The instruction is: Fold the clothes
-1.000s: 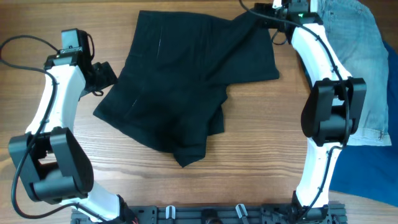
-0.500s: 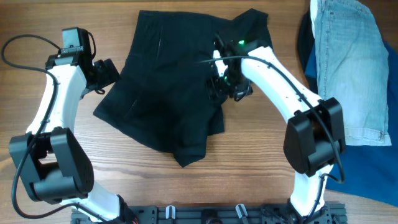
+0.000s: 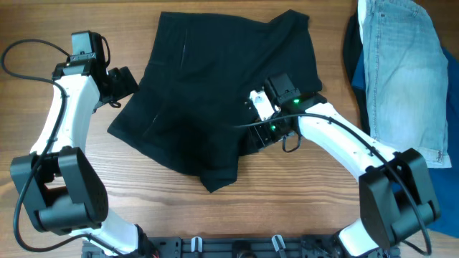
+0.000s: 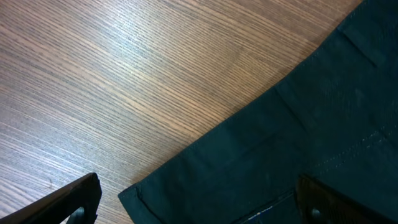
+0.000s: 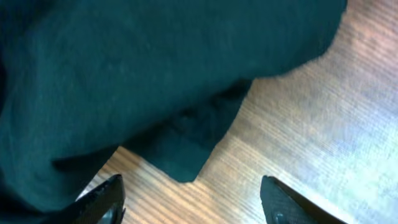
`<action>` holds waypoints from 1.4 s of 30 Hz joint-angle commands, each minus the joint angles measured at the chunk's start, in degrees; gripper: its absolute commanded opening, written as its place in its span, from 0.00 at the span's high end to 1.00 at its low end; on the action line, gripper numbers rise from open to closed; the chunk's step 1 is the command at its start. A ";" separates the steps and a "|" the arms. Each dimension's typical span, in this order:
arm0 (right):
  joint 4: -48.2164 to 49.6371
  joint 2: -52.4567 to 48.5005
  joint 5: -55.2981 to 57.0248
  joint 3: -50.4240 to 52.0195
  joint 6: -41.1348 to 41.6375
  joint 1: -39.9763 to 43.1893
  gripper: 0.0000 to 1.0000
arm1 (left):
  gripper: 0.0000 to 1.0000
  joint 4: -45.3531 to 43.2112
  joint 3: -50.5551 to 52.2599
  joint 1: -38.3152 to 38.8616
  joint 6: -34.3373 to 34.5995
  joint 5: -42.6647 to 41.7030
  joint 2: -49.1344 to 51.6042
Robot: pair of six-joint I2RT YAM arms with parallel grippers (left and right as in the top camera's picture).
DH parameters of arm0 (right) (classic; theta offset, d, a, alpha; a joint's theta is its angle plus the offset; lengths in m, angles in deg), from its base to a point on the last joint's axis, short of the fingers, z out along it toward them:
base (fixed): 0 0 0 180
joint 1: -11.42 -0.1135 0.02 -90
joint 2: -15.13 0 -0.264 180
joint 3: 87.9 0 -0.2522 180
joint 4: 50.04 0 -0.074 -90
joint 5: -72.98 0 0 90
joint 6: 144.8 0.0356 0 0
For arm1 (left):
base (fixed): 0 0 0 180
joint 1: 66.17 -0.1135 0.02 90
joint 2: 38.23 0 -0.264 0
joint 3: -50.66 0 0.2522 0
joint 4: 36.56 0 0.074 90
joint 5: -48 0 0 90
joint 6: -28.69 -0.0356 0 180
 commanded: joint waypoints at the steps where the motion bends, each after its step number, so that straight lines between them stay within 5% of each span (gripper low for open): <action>1: 1.57 -4.55 1.07 0.09 -6.03 -0.02 0.33 | 0.00 0.11 0.11 0.13 0.50 1.25 -1.27; 9: 0.22 -9.27 -4.92 -0.59 -10.16 -0.09 0.41 | 0.00 0.74 0.11 0.15 0.52 4.44 -1.27; 11: -3.21 -9.25 -6.03 -3.23 -10.69 -0.09 0.61 | 0.00 0.76 0.11 0.15 0.55 4.44 -1.27; 12: -3.91 -9.25 -6.03 -4.22 -10.71 -0.09 0.64 | 0.00 0.76 0.11 0.15 0.52 4.44 -1.27; 24: 1.57 -12.46 -2.78 -4.70 -9.01 -0.83 0.48 | 0.00 -0.17 0.11 0.15 0.55 3.78 -1.27; 26: 0.98 -14.34 -2.78 -4.70 -7.26 -0.83 0.60 | 0.00 -0.15 0.11 0.15 0.57 3.76 -1.27; 28: 1.27 -14.49 -2.73 -4.70 -4.26 -0.72 0.92 | 0.00 -0.15 0.11 0.15 0.76 3.23 -1.27; 29: 1.42 -14.16 -2.73 -4.70 -0.87 -0.24 0.96 | 0.00 -0.13 0.11 0.15 0.74 2.23 -1.27; 34: -7.39 -7.28 -2.34 -6.95 3.67 10.51 0.96 | 0.00 0.09 0.11 0.15 0.74 2.01 -1.27; 37: -9.46 -4.85 1.16 -12.52 -4.59 17.62 0.96 | 0.00 0.57 0.11 0.13 0.72 2.08 -1.27; 42: -9.99 -4.85 12.13 -15.19 -12.24 18.36 0.96 | 0.00 0.98 0.11 0.15 0.72 2.08 -1.27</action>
